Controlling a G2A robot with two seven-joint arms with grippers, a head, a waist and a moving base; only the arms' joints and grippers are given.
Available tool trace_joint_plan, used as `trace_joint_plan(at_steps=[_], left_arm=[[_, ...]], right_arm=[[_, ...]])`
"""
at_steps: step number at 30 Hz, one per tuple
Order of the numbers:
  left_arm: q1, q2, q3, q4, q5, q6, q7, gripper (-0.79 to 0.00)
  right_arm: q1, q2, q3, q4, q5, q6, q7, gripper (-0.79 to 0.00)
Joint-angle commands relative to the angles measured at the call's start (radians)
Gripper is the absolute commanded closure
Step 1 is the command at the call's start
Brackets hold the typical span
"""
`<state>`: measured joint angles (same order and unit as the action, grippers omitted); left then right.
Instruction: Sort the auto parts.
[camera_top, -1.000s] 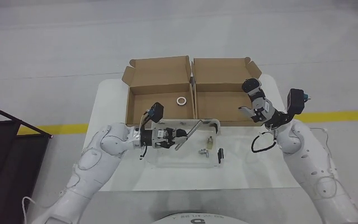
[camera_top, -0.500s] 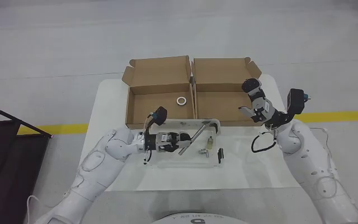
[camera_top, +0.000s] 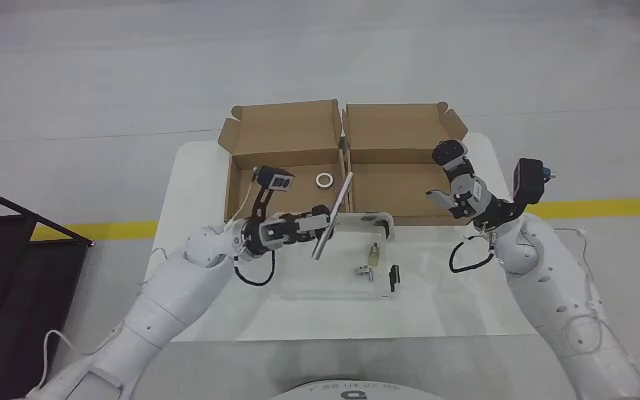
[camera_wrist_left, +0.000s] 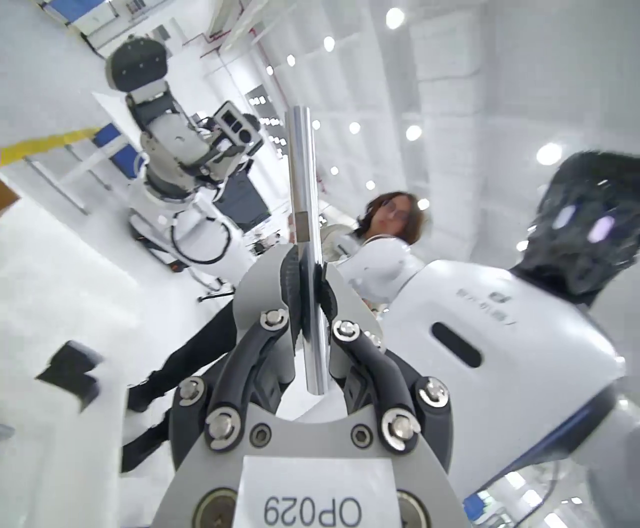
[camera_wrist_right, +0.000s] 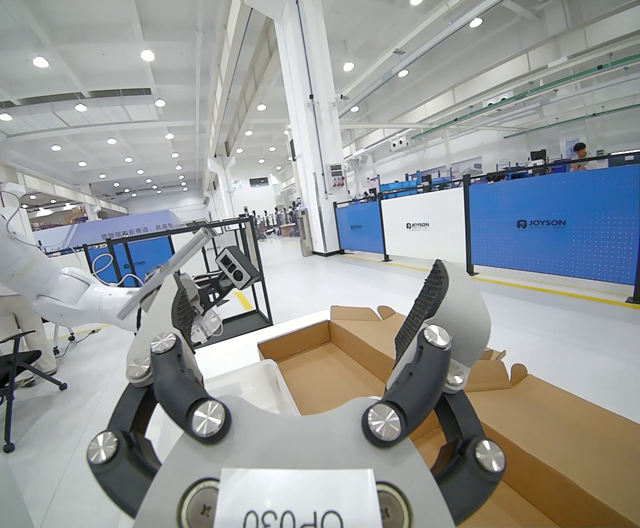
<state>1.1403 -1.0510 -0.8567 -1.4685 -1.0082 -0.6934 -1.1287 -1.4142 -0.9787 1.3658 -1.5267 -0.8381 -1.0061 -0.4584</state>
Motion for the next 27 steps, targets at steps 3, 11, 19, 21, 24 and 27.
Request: trace_joint_plan(at_steps=[3, 11, 19, 21, 24, 27], left_arm=[[0.019, -0.016, -0.067, 0.026, -0.218, 0.14, -0.138, 0.0], [0.064, -0.081, -0.188, 0.093, -0.339, 0.278, -0.277, 0.0], [0.088, -0.164, -0.264, 0.166, -0.427, 0.385, -0.383, 0.0], [0.092, -0.181, -0.283, 0.175, -0.412, 0.394, -0.392, 0.0], [0.102, -0.205, -0.309, 0.18, -0.387, 0.403, -0.402, 0.0], [0.112, -0.227, -0.333, 0.176, -0.365, 0.409, -0.407, 0.0]], right_arm=[[0.0, 0.0, 0.0, 0.0, 0.0, 0.0, 0.0, -0.785], [0.0, 0.0, 0.0, 0.0, 0.0, 0.0, 0.0, -0.785], [0.0, 0.0, 0.0, 0.0, 0.0, 0.0, 0.0, -0.785], [0.0, 0.0, 0.0, 0.0, 0.0, 0.0, 0.0, -0.785], [0.0, 0.0, 0.0, 0.0, 0.0, 0.0, 0.0, -0.785], [0.0, 0.0, 0.0, 0.0, 0.0, 0.0, 0.0, -0.785]])
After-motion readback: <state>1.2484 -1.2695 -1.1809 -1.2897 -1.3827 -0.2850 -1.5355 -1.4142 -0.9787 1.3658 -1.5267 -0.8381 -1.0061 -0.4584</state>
